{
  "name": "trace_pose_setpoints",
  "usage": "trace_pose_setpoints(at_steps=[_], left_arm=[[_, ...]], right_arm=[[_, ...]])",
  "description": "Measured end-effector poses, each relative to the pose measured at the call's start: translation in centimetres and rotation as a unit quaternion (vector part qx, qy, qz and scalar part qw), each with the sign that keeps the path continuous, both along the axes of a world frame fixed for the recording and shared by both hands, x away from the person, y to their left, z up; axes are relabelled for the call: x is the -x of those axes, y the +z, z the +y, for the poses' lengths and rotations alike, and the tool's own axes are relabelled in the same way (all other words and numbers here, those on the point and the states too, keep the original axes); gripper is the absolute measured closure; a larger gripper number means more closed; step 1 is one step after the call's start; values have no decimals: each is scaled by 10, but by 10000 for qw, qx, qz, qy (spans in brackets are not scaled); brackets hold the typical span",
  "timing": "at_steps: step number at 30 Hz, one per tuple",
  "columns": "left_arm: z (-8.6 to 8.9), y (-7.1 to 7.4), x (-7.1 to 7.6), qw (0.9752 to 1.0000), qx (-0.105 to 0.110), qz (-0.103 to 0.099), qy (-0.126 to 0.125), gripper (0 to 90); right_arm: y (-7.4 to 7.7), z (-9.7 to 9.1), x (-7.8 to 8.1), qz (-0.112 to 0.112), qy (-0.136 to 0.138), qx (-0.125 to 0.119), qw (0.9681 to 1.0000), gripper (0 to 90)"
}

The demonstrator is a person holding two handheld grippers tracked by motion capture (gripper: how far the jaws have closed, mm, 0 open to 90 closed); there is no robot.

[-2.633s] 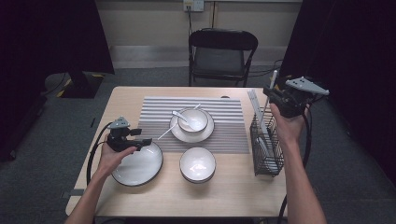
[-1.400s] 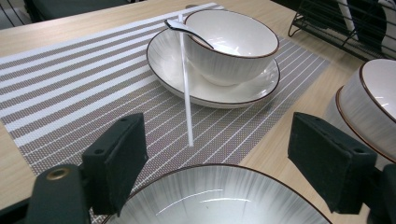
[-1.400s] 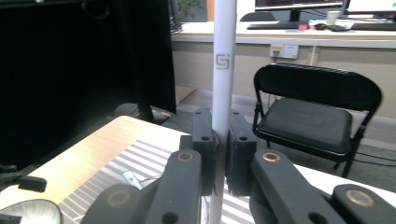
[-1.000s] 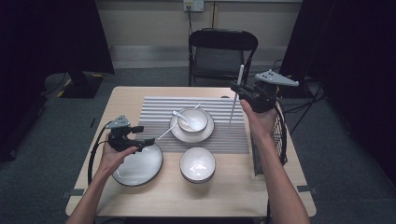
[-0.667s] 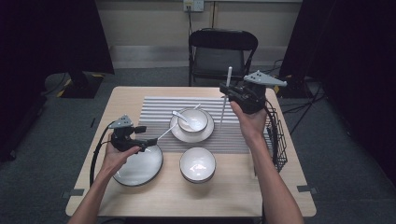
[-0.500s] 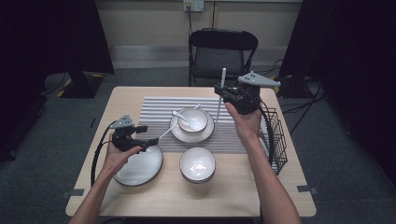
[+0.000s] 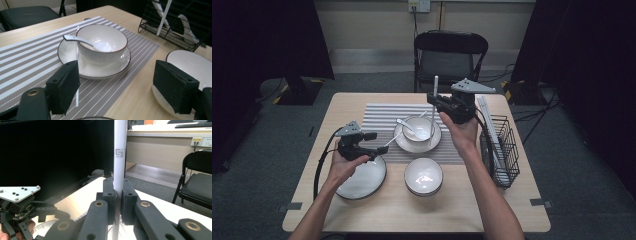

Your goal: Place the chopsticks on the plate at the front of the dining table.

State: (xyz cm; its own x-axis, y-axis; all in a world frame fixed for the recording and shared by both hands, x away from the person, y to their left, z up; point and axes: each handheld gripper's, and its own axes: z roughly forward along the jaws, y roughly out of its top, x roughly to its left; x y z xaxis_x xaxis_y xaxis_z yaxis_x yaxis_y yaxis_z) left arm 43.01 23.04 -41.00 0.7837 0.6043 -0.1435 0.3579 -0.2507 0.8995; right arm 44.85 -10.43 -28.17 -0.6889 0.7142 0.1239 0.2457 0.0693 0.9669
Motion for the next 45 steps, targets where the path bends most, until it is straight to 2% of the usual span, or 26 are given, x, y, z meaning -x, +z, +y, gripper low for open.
trace_pose_setpoints(at_steps=[8, 13, 18, 20, 22, 24, 29, 30, 32, 34, 35, 37, 41, 43, 45], left_arm=[[-4, 6, 2, 9999, -55, -89, -91, 209], [-11, 11, 3, 9995, -59, -253, -182, 216], [-19, 14, 3, 9990, 18, -320, -323, 214], [-23, 14, 4, 9986, 49, -397, -354, 224], [-26, 14, 4, 9987, 115, -332, -371, 226], [-28, 15, 4, 9984, 101, -377, -419, 227], [-34, 18, 4, 9980, 119, -323, -537, 249], [-36, 19, 4, 9978, 77, -359, -547, 256], [-39, 21, 4, 9975, 171, -362, -581, 259], [-41, 23, 3, 9971, 128, -419, -628, 282], [-43, 24, 3, 9970, 188, -382, -650, 289], [-46, 26, 3, 9963, 236, -440, -696, 305], [-53, 31, 4, 9960, 126, -525, -715, 335], [-55, 34, 3, 9955, 274, -472, -775, 348], [-57, 36, 3, 9952, 209, -561, -769, 374]], right_arm=[[7, 10, 1, -32, 146, -23, 9999, 849], [11, 17, 4, -75, 254, -54, 9996, 849], [12, 22, 7, -67, 336, 10, 9994, 849], [13, 22, 9, -76, 381, -43, 9992, 849], [13, 23, 10, -81, 389, -60, 9992, 849], [13, 24, 10, -84, 414, -79, 9991, 849], [15, 28, 11, -76, 504, -110, 9986, 849], [16, 30, 11, -68, 521, -119, 9986, 849], [16, 33, 11, -91, 539, -140, 9984, 849], [16, 36, 11, -79, 559, -183, 9982, 849], [16, 37, 11, -72, 584, -184, 9981, 849], [15, 42, 11, -62, 628, -171, 9979, 849], [15, 48, 11, -37, 661, -180, 9976, 849], [15, 50, 11, -30, 682, -211, 9974, 849], [15, 52, 11, -18, 692, -234, 9973, 849]])
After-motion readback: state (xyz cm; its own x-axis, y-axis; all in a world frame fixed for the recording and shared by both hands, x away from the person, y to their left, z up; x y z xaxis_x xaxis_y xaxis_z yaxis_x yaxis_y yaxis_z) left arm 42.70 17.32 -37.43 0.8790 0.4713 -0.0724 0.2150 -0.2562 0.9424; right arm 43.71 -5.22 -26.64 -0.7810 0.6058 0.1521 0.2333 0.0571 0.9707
